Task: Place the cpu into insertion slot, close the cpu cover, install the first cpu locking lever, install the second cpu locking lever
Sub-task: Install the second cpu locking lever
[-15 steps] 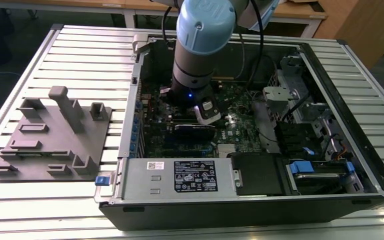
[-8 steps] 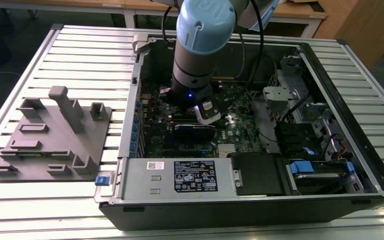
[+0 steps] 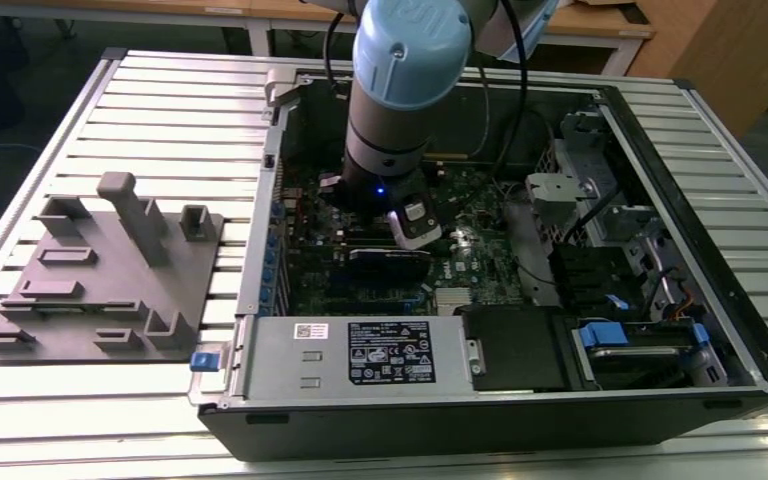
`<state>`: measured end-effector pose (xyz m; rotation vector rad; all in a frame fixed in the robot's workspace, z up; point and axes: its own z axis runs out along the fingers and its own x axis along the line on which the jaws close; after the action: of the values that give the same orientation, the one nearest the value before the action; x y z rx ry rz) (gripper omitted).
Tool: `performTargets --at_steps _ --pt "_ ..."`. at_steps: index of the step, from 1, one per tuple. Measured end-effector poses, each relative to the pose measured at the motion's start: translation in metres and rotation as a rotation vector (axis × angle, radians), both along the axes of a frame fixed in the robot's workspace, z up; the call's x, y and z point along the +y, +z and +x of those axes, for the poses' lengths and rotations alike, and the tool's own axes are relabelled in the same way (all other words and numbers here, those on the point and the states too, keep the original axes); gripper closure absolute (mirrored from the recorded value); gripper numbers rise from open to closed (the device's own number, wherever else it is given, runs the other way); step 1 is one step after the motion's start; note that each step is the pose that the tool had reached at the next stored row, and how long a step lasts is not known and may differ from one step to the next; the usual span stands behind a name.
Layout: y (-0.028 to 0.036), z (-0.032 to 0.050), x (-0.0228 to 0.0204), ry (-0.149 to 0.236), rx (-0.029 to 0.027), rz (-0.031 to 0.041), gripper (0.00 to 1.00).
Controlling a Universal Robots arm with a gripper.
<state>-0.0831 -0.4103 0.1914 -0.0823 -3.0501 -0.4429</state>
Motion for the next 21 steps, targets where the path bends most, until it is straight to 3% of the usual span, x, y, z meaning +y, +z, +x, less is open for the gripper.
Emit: performTargets --at_steps 11,21 --pt "-0.0007 0.0004 -0.0013 -0.028 0.0 0.002 0.9" --pt "-0.0021 0.0001 -0.0013 -0.029 0.0001 0.0128 0.9"
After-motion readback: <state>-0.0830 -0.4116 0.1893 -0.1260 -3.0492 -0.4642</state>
